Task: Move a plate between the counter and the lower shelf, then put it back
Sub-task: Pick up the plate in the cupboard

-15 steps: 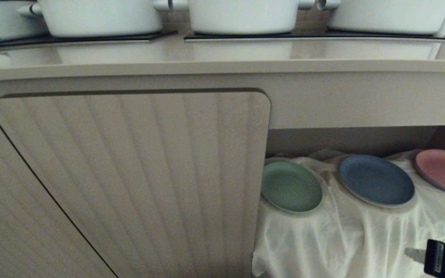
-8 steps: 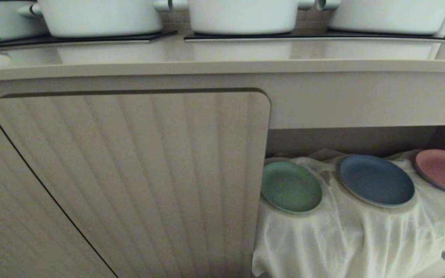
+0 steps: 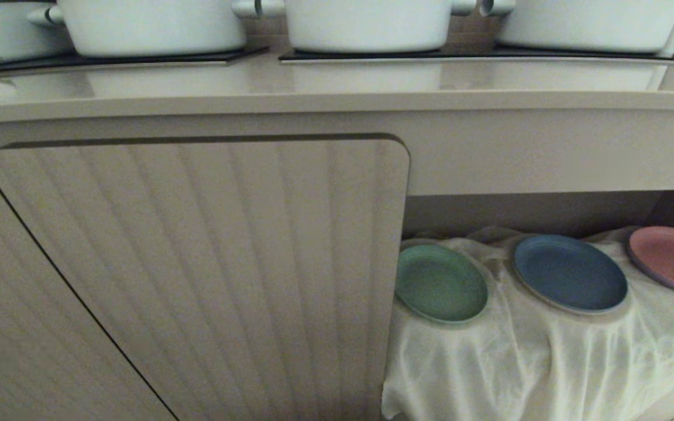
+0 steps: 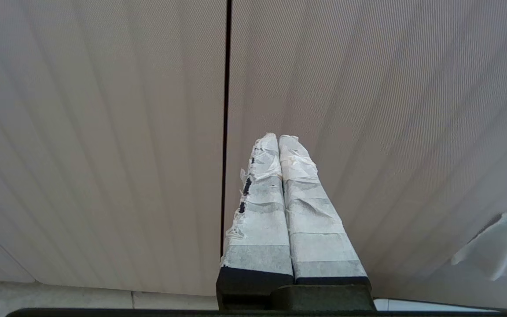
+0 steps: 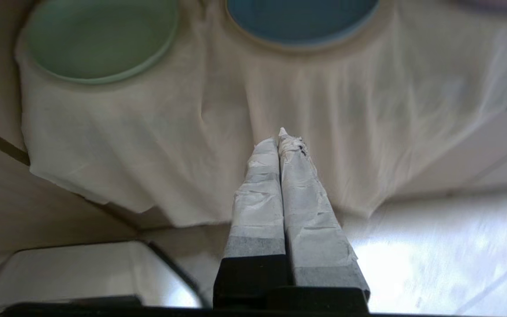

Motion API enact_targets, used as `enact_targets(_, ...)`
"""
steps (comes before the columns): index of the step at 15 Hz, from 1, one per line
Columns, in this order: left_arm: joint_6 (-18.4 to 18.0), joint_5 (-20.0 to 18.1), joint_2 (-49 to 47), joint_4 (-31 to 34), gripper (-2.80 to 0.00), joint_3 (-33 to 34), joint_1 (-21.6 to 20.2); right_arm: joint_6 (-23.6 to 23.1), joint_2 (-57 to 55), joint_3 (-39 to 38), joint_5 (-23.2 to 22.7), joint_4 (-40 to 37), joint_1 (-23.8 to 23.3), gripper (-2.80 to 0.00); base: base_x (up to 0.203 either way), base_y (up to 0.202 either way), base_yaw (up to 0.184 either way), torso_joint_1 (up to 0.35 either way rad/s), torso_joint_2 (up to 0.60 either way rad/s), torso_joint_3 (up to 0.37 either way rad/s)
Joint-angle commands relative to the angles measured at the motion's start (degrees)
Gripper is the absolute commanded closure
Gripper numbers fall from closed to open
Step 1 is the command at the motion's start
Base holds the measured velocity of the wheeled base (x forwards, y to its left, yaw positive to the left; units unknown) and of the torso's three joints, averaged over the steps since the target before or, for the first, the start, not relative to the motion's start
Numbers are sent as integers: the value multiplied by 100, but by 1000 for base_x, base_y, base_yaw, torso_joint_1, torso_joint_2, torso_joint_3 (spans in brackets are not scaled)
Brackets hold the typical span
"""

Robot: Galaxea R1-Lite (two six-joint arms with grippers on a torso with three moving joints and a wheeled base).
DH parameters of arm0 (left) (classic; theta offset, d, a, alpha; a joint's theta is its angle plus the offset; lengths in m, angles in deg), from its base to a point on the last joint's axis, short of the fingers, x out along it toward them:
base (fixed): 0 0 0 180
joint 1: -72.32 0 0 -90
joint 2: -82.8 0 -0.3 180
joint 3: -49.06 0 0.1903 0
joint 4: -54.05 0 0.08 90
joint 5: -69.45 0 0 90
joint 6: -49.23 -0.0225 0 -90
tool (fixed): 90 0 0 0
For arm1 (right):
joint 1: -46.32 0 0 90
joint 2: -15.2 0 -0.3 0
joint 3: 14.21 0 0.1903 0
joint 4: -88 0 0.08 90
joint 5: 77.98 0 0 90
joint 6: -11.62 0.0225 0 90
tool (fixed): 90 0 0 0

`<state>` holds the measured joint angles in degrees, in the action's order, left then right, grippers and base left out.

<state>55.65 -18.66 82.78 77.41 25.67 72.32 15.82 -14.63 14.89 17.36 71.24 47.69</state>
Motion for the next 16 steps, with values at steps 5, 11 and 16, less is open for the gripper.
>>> enact_targets(5,1,4,2,0,0,2,0,-385,1498,-574,169,444,152,0,0,0,0,0,0,0)
enact_targets(11,7,4,2,0,0,2,0,-378,2399,-574,-249,446,-96,0,0,0,0,0,0,0)
enact_targets(16,1,4,2,0,0,2,0,-605,2983,-574,-349,270,-128,0,0,0,0,0,0,0)
